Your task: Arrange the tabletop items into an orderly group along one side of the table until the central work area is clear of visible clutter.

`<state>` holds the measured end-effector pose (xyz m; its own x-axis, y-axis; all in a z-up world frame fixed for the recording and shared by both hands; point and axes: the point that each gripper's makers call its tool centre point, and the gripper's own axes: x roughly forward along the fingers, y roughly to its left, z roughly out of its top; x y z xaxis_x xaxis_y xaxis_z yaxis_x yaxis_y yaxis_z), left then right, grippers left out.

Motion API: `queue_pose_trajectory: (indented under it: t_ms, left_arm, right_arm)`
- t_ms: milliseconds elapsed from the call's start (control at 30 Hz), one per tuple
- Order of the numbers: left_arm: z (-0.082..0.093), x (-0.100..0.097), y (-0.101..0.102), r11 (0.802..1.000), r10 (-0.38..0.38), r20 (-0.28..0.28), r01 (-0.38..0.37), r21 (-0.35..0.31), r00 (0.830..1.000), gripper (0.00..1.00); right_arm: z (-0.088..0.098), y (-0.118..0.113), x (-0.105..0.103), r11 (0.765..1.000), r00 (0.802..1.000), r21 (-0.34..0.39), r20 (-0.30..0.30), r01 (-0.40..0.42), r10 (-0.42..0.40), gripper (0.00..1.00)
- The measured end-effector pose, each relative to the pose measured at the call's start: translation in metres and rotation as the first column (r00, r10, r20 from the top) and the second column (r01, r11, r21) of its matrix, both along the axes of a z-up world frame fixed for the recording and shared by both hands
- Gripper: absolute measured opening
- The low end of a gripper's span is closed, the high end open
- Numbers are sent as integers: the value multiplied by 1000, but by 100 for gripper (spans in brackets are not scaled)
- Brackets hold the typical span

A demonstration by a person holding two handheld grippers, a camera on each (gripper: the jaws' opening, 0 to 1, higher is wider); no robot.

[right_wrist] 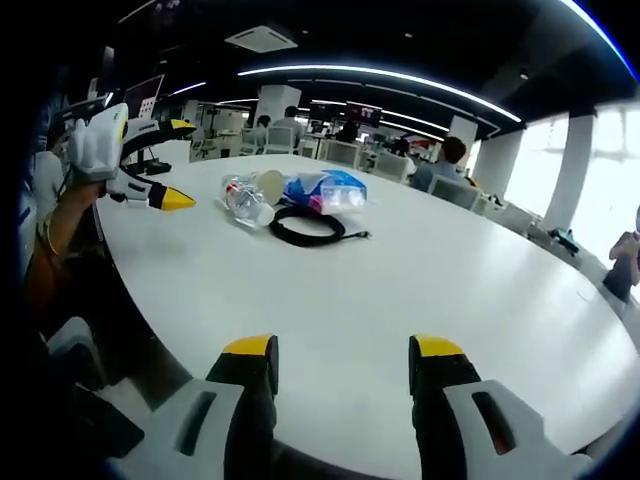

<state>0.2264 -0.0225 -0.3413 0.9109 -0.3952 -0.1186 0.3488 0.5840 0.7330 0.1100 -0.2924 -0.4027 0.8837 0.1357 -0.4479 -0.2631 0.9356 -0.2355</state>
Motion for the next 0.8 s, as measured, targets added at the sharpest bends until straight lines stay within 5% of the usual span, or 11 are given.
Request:
queue_pose_trajectory:
  t_ms: [500, 800]
  left_arm:
    - [-7, 8, -15, 1000, -19, -13, 19, 3, 1000, 82]
    - [-13, 14, -26, 996, -32, 2, 31, 78, 1000, 82]
  right_arm:
    - [2, -5, 0, 1000, 1000, 0, 5, 11, -11, 50]
    - [1, -3, 0, 1000, 1000, -4, 3, 1, -1, 49]
